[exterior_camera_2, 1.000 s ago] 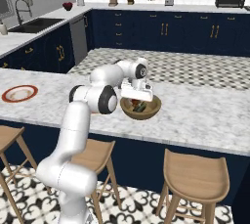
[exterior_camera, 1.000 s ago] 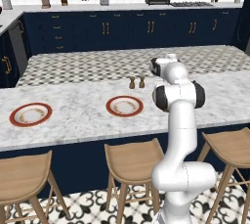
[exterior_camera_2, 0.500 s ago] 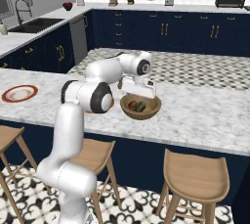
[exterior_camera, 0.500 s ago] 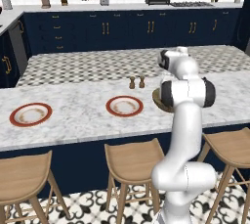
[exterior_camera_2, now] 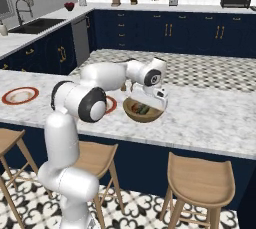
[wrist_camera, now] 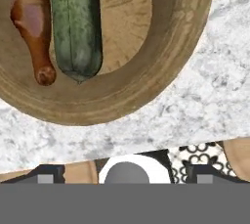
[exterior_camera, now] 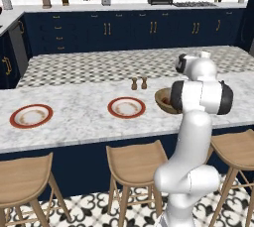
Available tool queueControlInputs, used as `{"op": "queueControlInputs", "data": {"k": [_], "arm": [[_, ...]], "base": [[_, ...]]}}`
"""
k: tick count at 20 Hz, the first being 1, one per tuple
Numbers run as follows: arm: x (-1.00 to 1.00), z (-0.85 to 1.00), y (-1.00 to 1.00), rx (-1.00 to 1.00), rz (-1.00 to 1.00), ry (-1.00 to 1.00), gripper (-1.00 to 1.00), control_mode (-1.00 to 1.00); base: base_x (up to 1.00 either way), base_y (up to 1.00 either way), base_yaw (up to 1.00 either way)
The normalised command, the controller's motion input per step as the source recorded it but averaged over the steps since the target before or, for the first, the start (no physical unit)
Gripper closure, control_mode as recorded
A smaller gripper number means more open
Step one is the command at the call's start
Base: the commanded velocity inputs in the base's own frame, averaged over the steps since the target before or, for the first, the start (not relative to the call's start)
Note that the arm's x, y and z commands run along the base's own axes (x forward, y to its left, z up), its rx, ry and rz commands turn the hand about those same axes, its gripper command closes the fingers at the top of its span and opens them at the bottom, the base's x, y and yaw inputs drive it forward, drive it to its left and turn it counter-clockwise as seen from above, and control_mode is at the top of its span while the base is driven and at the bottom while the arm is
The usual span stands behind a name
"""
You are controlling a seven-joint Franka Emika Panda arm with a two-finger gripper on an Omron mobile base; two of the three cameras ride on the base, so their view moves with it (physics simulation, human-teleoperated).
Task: Pick the chicken drumstick and cucumber from their plates and place them in the bowl. Then put the bowl in the fridge.
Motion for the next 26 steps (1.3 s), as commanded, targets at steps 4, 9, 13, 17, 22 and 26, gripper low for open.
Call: {"op": "queueControlInputs", "data": {"k": [4,9,13,17,22,26], "arm": [[0.29,0.00,-0.50,0.00,-0.29,0.08,-1.00,-1.00],[0.46,-0.13,-0.21,0.03,-0.13,0.06,-1.00,-1.00],[0.59,-0.48,-0.04,0.04,-0.02,0.00,-1.00,-1.00],[0.51,-0.47,0.00,0.02,0.00,0.01,-1.00,-1.00],[0.00,-0.40,0.00,0.00,-0.01,-0.01,-1.00,-1.00],[0.00,-0.15,0.11,0.00,-0.03,-0.02,-1.00,-1.00]], "base": [[0.00,0.00,0.00],[0.00,0.00,0.00],[0.00,0.00,0.00],[0.00,0.00,0.00],[0.00,0.00,0.00],[0.00,0.00,0.00]]}}
